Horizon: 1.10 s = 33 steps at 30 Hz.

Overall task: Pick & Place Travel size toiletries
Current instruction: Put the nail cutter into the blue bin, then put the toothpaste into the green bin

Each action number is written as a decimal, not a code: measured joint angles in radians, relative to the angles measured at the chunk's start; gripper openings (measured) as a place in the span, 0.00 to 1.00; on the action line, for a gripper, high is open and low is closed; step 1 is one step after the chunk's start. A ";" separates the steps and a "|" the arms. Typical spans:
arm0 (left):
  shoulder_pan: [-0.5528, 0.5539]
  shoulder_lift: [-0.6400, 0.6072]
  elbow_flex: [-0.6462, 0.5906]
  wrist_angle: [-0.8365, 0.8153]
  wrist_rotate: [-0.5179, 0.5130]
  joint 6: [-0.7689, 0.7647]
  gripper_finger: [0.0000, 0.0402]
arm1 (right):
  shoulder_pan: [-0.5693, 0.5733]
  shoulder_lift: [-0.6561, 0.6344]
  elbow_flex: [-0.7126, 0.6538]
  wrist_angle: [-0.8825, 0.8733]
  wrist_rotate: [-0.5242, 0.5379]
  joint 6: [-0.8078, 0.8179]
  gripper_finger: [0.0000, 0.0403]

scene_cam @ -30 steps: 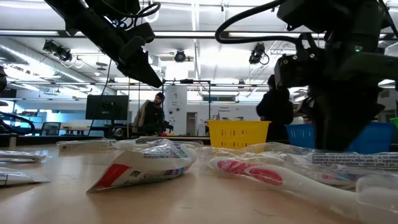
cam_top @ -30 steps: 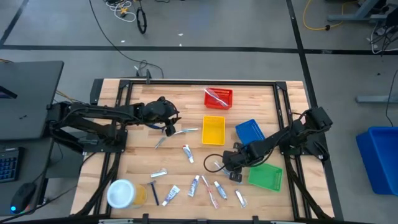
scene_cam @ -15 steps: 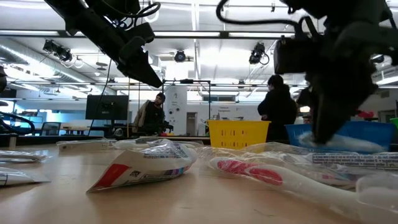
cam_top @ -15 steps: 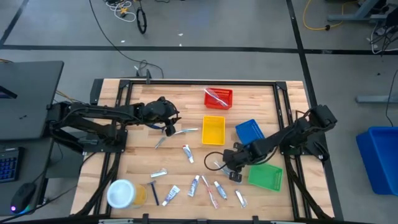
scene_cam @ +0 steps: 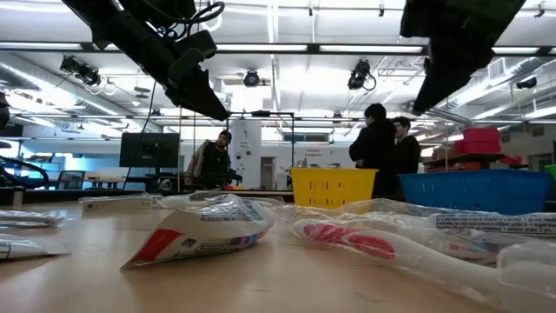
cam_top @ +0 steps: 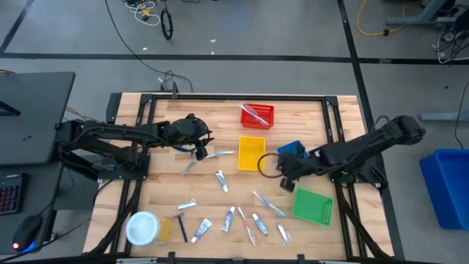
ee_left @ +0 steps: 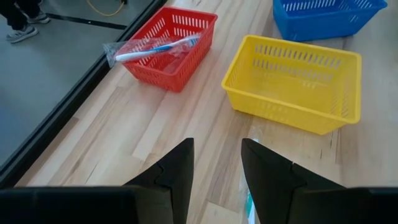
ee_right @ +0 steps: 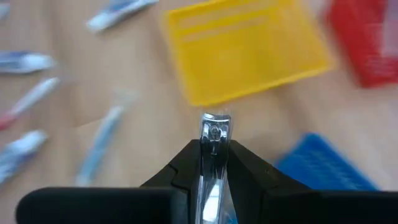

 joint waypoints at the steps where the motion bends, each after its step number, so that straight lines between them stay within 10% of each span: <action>1: 0.000 0.000 0.000 0.000 0.000 0.000 0.35 | -0.009 -0.010 0.000 -0.035 0.024 0.008 0.18; 19: 0.000 0.000 0.000 0.003 0.000 0.004 0.35 | -0.176 -0.019 -0.275 -0.029 -0.042 0.165 0.22; 33: 0.000 0.000 0.000 0.004 0.000 0.005 0.35 | -0.181 -0.019 -0.099 0.015 -0.081 -0.012 0.38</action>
